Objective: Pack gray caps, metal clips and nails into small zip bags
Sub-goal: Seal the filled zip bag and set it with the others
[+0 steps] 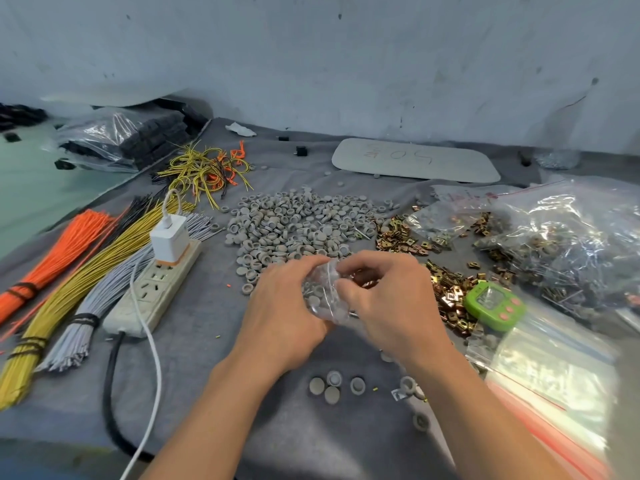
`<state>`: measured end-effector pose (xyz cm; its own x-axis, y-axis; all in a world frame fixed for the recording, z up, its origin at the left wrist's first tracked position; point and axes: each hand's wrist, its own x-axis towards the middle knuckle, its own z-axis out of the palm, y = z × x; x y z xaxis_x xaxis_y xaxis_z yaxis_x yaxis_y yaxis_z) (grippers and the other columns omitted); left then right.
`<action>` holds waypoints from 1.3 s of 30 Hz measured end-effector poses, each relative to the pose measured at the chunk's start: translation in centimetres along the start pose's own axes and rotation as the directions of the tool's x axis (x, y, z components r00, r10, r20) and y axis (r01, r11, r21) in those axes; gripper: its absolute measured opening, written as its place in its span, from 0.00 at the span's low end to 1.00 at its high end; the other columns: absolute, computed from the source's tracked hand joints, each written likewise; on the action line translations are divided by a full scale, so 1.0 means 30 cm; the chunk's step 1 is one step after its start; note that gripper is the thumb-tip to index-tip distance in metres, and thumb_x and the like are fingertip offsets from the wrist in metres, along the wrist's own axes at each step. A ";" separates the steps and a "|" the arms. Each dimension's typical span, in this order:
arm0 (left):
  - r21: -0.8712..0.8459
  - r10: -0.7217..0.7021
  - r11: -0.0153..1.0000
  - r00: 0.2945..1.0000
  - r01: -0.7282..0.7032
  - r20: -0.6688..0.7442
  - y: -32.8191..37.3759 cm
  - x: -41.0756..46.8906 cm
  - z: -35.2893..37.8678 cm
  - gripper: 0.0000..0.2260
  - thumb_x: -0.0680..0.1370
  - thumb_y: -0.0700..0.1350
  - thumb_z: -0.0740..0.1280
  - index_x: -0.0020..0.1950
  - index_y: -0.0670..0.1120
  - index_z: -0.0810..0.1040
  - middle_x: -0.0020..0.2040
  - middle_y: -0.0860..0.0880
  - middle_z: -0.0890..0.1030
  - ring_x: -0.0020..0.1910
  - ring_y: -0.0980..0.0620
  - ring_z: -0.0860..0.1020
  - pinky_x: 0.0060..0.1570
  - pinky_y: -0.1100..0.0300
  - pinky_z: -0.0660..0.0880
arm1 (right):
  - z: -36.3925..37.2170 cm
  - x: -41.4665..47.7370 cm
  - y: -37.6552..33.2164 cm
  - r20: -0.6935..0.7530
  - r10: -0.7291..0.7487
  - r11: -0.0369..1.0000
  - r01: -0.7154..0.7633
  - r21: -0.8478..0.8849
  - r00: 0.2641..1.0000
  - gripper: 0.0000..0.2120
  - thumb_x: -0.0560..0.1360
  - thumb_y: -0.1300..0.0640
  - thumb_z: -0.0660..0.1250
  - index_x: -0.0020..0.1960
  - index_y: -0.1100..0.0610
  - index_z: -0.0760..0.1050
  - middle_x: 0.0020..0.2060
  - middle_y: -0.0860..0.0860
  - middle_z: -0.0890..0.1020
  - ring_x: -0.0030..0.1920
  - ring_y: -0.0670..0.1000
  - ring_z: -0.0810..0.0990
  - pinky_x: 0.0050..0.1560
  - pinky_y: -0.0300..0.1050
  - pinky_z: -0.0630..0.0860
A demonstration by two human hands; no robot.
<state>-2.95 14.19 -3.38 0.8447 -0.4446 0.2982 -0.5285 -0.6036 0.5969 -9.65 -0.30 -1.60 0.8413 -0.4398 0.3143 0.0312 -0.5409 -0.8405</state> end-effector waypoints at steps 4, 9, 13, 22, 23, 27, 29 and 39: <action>-0.089 -0.002 0.996 1.000 0.001 -0.006 0.030 -0.002 0.014 0.27 0.65 0.45 0.76 0.63 0.61 0.78 0.52 0.59 0.82 0.56 0.52 0.76 0.53 0.52 0.76 | 0.019 -0.012 -0.011 -0.007 -0.061 0.997 0.061 0.055 0.998 0.10 0.67 0.66 0.79 0.42 0.51 0.87 0.34 0.43 0.86 0.36 0.40 0.85 0.41 0.38 0.82; -0.179 -0.077 0.982 0.995 0.065 -0.058 0.052 0.010 0.026 0.21 0.67 0.47 0.79 0.55 0.63 0.77 0.47 0.59 0.83 0.50 0.60 0.78 0.47 0.64 0.75 | -0.022 0.004 -0.008 -0.152 -0.071 0.972 0.103 0.212 0.986 0.12 0.66 0.66 0.80 0.40 0.49 0.87 0.35 0.42 0.87 0.37 0.42 0.86 0.39 0.37 0.83; -0.441 -0.204 0.881 0.978 0.168 -0.034 0.052 0.020 0.001 0.20 0.67 0.39 0.81 0.53 0.56 0.82 0.48 0.59 0.85 0.50 0.63 0.81 0.50 0.63 0.78 | -0.080 0.031 0.023 -0.274 0.134 0.913 -0.012 0.408 0.952 0.10 0.69 0.65 0.77 0.41 0.50 0.87 0.33 0.49 0.87 0.33 0.46 0.84 0.36 0.36 0.78; -0.968 -0.320 0.148 0.936 0.202 0.146 0.075 0.032 -0.075 0.25 0.64 0.40 0.74 0.61 0.43 0.82 0.49 0.49 0.86 0.52 0.53 0.83 0.65 0.52 0.74 | -0.094 0.033 0.048 -0.153 0.334 0.788 -0.186 0.587 0.930 0.04 0.73 0.63 0.75 0.42 0.55 0.87 0.32 0.55 0.84 0.30 0.50 0.77 0.30 0.40 0.73; -0.969 -0.329 0.150 0.934 0.196 0.138 0.081 0.030 -0.074 0.24 0.65 0.38 0.75 0.61 0.43 0.82 0.49 0.50 0.86 0.51 0.53 0.83 0.64 0.52 0.75 | -0.092 0.031 0.049 -0.152 0.319 0.810 -0.185 0.557 0.936 0.05 0.73 0.63 0.76 0.42 0.53 0.87 0.32 0.54 0.85 0.30 0.50 0.77 0.30 0.40 0.73; -0.469 -0.257 0.877 0.929 0.108 -0.266 0.079 0.013 -0.055 0.25 0.68 0.36 0.80 0.58 0.59 0.81 0.48 0.59 0.84 0.49 0.59 0.81 0.47 0.60 0.77 | -0.082 0.023 0.038 -0.141 0.242 0.880 -0.156 0.448 0.960 0.08 0.73 0.60 0.78 0.42 0.47 0.87 0.34 0.52 0.86 0.31 0.49 0.81 0.33 0.38 0.75; -0.074 -0.066 0.996 0.947 0.045 -0.314 0.069 0.001 -0.032 0.28 0.67 0.38 0.80 0.61 0.61 0.79 0.49 0.62 0.78 0.52 0.55 0.77 0.49 0.57 0.75 | -0.075 0.021 0.026 -0.114 0.197 0.881 -0.124 0.456 0.974 0.07 0.73 0.62 0.78 0.42 0.50 0.87 0.34 0.53 0.86 0.32 0.50 0.83 0.33 0.37 0.76; -0.270 -0.136 0.956 0.988 0.112 -0.070 0.070 0.012 0.026 0.23 0.65 0.42 0.81 0.53 0.62 0.80 0.45 0.63 0.83 0.47 0.65 0.79 0.44 0.73 0.71 | -0.011 0.018 0.005 -0.038 0.023 0.969 -0.013 0.247 0.999 0.11 0.72 0.58 0.77 0.43 0.41 0.88 0.28 0.48 0.83 0.27 0.50 0.75 0.30 0.46 0.74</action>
<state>-3.84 12.24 -2.60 0.9125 -0.3111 0.2657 -0.3875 -0.4486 0.8054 -9.36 -0.84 -1.40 0.8206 -0.4789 0.3118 0.1528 -0.3418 -0.9273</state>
